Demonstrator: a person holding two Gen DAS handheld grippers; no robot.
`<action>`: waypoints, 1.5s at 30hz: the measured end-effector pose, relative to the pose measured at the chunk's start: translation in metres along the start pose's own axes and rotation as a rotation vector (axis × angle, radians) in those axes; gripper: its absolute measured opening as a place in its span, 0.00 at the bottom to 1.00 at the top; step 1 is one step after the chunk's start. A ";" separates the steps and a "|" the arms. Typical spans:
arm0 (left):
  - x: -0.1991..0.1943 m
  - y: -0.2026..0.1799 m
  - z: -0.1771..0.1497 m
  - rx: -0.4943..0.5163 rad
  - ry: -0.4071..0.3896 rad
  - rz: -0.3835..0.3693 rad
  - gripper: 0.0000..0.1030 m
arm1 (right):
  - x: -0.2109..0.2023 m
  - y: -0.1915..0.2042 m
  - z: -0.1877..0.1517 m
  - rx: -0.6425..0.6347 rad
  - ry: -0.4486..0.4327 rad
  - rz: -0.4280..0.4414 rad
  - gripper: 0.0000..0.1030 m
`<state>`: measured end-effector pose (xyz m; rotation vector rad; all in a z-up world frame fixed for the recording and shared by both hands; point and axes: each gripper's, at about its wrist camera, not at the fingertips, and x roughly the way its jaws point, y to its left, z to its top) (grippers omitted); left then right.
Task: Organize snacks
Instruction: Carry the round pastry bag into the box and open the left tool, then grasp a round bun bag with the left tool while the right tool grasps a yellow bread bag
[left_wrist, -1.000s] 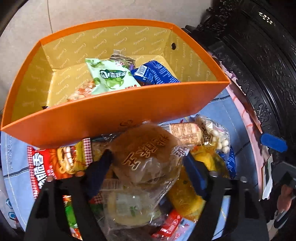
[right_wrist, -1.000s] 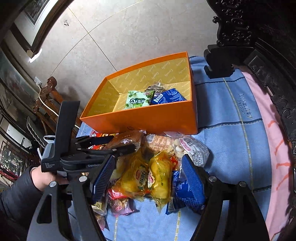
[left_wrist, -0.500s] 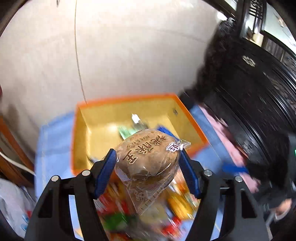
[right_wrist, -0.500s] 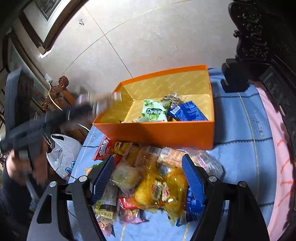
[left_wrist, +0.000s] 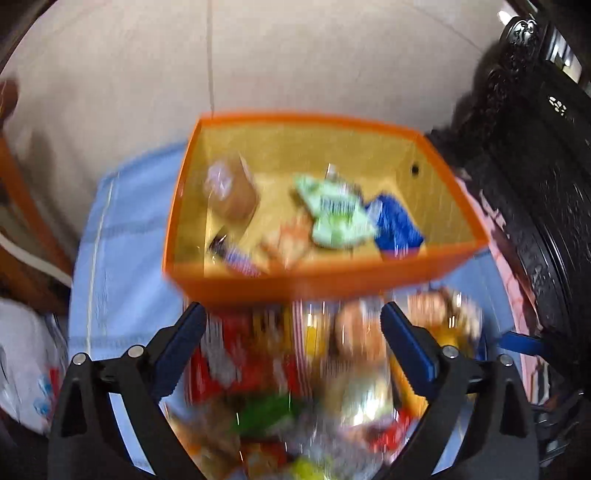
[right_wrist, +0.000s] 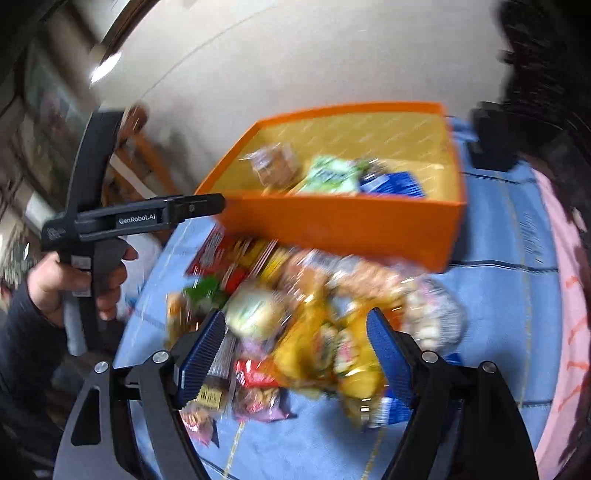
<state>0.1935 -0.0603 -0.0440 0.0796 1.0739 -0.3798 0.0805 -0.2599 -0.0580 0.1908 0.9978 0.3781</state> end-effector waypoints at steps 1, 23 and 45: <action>0.000 0.001 -0.008 -0.006 0.015 0.001 0.90 | 0.009 0.007 -0.002 -0.023 0.029 0.002 0.75; 0.012 -0.003 -0.066 -0.054 0.152 0.046 0.93 | 0.077 0.023 -0.024 -0.093 0.195 -0.267 0.64; 0.072 -0.068 -0.062 0.092 0.233 0.021 0.57 | -0.011 -0.023 -0.012 0.142 0.007 -0.135 0.38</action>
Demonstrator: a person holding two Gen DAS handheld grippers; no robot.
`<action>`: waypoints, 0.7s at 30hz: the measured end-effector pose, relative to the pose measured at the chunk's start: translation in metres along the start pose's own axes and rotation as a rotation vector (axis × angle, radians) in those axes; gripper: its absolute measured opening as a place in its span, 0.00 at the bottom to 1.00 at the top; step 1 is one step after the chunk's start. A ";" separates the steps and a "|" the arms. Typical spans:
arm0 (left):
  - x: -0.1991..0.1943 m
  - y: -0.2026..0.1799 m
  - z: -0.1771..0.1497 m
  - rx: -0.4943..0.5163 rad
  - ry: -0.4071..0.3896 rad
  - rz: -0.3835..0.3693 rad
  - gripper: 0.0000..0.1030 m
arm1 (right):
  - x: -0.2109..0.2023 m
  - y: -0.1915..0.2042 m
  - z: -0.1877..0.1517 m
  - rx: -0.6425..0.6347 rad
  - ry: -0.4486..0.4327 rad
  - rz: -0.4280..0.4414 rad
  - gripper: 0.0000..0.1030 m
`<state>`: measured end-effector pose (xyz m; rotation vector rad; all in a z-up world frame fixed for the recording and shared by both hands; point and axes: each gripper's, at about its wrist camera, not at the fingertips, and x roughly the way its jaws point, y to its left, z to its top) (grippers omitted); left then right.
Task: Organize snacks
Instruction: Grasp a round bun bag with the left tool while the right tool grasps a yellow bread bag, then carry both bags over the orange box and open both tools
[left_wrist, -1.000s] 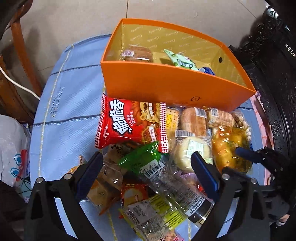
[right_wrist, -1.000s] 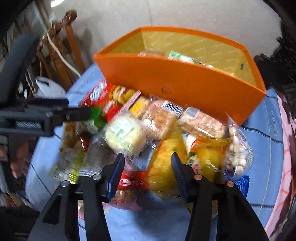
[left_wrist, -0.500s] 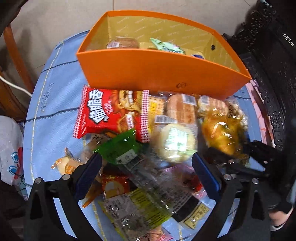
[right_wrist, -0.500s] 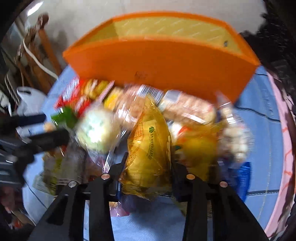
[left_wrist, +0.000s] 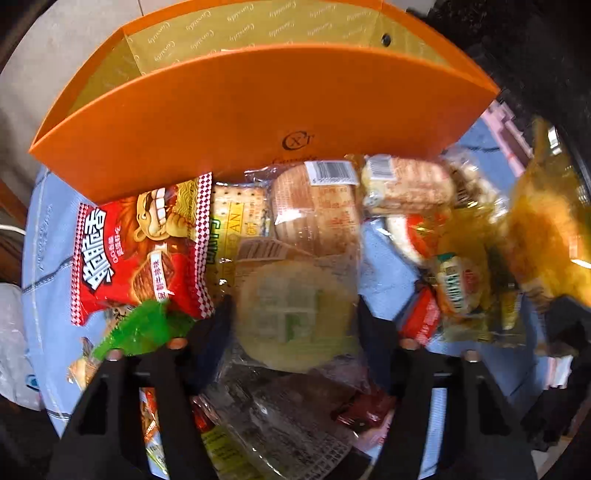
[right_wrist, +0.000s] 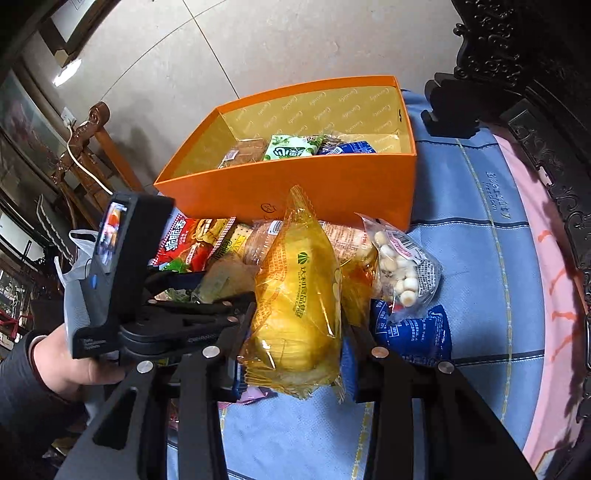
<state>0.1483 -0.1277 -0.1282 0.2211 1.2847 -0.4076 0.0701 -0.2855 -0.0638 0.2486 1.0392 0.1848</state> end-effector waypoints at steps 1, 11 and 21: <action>-0.008 0.003 -0.002 -0.009 -0.015 -0.005 0.57 | -0.001 0.001 0.001 -0.002 -0.005 0.005 0.38; -0.118 0.027 0.022 -0.038 -0.250 -0.043 0.57 | -0.035 0.023 0.051 -0.091 -0.158 0.044 0.38; -0.089 0.062 0.134 -0.154 -0.266 0.016 0.58 | 0.026 0.002 0.158 -0.029 -0.177 -0.013 0.38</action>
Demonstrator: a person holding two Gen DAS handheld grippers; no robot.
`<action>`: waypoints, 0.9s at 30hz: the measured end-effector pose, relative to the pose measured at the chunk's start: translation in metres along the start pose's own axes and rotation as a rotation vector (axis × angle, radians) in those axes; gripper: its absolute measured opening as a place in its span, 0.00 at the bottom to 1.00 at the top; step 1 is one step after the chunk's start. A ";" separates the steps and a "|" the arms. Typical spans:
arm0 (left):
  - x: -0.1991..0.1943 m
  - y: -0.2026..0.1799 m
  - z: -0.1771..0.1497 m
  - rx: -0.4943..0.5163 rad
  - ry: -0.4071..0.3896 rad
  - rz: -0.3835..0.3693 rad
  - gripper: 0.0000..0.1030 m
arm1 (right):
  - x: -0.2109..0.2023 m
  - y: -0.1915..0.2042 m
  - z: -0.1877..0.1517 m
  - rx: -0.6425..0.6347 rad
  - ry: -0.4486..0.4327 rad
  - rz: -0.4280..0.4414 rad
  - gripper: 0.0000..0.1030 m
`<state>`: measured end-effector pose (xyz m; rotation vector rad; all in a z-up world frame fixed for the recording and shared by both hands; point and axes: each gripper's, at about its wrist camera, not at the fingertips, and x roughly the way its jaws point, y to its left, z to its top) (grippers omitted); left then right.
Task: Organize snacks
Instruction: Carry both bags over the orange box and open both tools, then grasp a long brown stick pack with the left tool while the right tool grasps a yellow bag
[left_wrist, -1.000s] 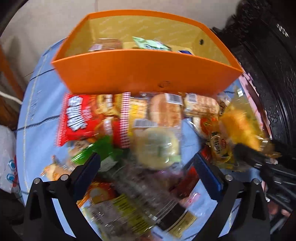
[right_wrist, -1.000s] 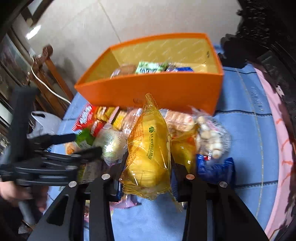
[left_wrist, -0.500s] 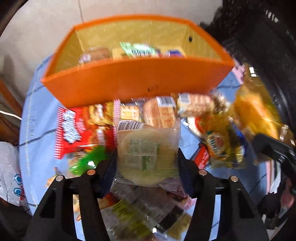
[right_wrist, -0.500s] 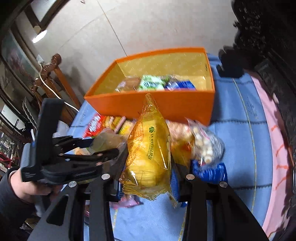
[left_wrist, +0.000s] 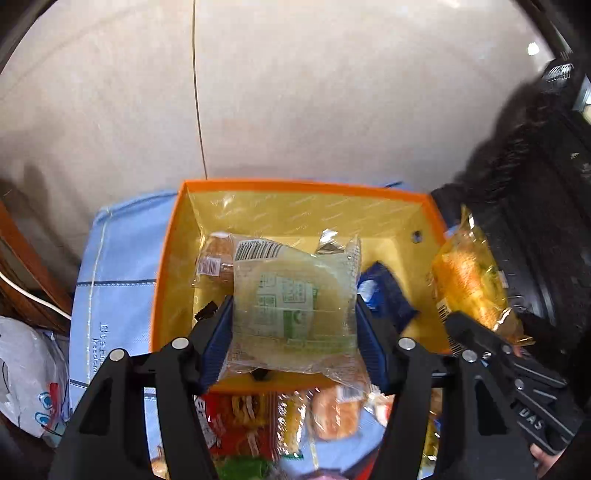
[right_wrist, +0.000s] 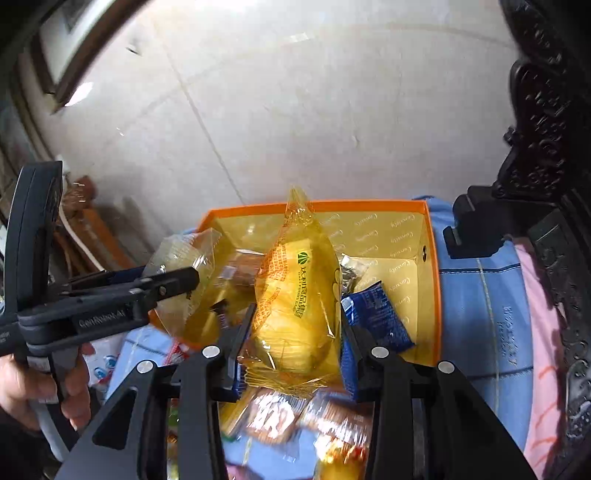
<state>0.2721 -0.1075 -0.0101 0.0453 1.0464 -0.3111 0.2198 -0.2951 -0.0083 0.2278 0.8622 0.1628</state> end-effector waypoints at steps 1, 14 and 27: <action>0.008 0.002 0.000 -0.007 0.018 0.004 0.58 | 0.009 -0.002 0.002 0.005 0.015 -0.001 0.38; 0.013 0.026 -0.038 -0.065 0.034 0.079 0.96 | 0.017 -0.015 -0.028 0.088 0.032 -0.045 0.81; -0.040 0.045 -0.172 -0.082 0.105 0.024 0.96 | -0.072 0.001 -0.160 0.078 0.008 -0.232 0.96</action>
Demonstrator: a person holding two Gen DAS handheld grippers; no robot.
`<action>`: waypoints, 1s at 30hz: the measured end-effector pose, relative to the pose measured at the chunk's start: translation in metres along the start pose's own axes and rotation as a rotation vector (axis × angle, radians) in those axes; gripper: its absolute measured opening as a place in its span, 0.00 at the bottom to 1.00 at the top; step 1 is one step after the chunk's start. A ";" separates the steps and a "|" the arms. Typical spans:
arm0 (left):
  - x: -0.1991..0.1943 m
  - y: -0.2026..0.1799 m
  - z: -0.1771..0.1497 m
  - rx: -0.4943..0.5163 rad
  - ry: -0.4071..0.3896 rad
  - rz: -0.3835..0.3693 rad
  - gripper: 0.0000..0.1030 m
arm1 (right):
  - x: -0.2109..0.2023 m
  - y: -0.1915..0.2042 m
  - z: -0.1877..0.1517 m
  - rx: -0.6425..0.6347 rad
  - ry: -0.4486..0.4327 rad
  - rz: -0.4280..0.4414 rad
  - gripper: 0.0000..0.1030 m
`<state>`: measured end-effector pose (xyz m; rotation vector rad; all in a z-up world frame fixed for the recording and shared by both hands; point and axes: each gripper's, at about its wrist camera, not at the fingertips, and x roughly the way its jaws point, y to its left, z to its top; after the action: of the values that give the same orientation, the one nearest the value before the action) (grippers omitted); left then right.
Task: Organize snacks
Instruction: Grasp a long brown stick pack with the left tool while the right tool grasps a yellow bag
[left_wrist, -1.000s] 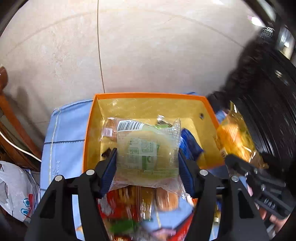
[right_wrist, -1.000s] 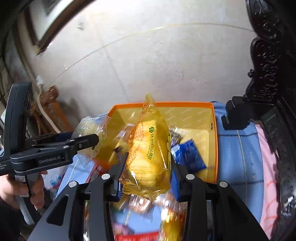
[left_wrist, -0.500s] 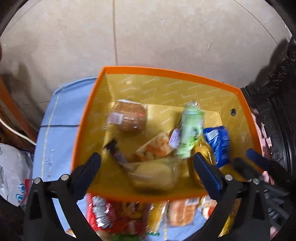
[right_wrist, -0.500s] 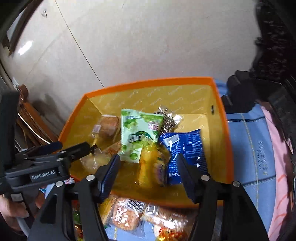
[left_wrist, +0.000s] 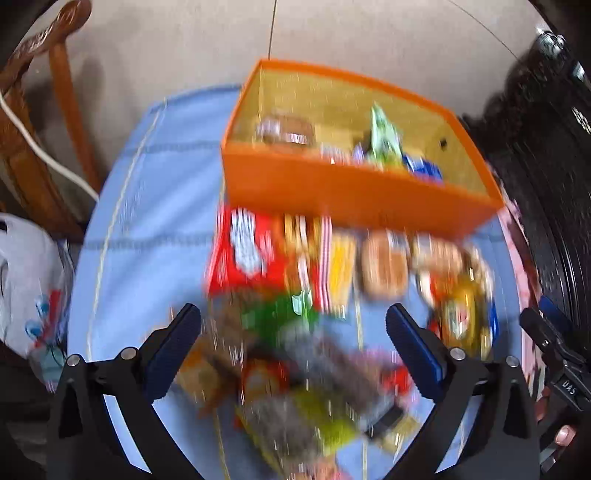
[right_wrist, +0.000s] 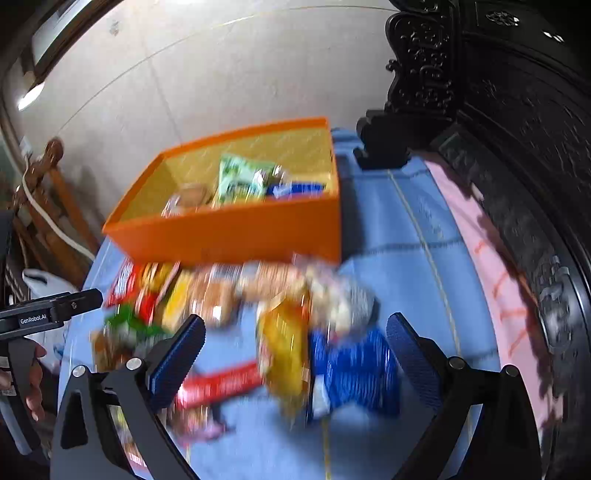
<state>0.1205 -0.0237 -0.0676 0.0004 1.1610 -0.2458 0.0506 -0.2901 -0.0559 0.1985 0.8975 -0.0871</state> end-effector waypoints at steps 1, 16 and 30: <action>0.000 0.001 -0.010 0.005 0.016 -0.005 0.96 | -0.004 0.003 -0.008 -0.006 0.006 0.001 0.96; 0.007 0.033 -0.090 -0.037 0.168 -0.006 0.96 | -0.028 0.018 -0.069 0.005 0.077 -0.068 0.96; 0.045 -0.011 -0.044 -0.135 0.225 0.020 0.96 | 0.049 0.019 -0.012 -0.125 0.181 -0.022 0.77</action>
<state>0.0957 -0.0371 -0.1249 -0.0805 1.3994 -0.1520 0.0744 -0.2686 -0.0991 0.0805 1.0816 -0.0340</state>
